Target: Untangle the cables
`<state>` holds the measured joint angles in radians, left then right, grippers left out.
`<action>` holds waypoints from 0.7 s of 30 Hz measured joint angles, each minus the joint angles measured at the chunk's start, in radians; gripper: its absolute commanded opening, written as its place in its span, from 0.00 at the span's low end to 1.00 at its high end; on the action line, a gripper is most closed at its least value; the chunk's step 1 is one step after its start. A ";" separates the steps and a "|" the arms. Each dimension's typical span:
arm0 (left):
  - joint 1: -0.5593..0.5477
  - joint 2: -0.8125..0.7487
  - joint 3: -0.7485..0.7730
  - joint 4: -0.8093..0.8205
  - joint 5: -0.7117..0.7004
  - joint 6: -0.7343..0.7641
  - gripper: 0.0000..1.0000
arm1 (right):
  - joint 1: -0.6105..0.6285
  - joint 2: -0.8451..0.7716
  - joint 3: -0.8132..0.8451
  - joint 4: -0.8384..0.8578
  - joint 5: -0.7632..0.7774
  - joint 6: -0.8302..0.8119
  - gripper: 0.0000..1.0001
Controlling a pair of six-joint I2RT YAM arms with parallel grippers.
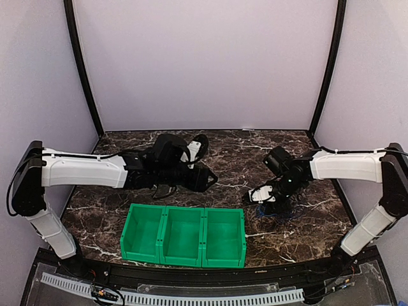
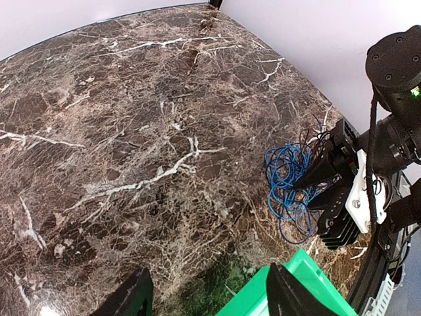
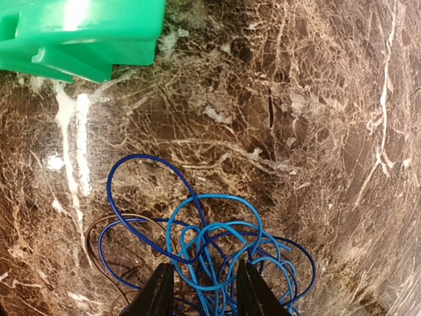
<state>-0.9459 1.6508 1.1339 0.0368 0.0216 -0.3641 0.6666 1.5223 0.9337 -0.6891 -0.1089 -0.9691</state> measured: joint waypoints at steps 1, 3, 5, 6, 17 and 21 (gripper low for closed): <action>0.000 0.000 -0.001 0.000 0.000 0.000 0.62 | 0.002 0.000 0.000 0.000 0.006 0.003 0.28; 0.000 0.000 -0.003 0.001 0.000 0.000 0.62 | 0.003 0.000 0.000 0.000 0.020 0.005 0.25; 0.000 0.000 -0.004 0.001 0.001 -0.001 0.62 | 0.003 0.000 0.000 -0.003 0.032 0.008 0.23; 0.000 0.000 -0.004 0.001 0.002 -0.001 0.62 | 0.003 0.000 0.000 -0.004 0.036 0.008 0.22; 0.000 0.008 -0.001 0.027 0.035 0.002 0.62 | 0.003 -0.015 0.043 -0.064 0.068 0.013 0.00; 0.000 0.035 0.011 0.053 0.074 0.004 0.62 | 0.003 -0.037 0.092 -0.111 0.051 0.022 0.00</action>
<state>-0.9455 1.6859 1.1454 0.0898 0.0956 -0.3599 0.6701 1.4849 1.0256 -0.8001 -0.0578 -0.9474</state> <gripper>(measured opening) 0.618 0.013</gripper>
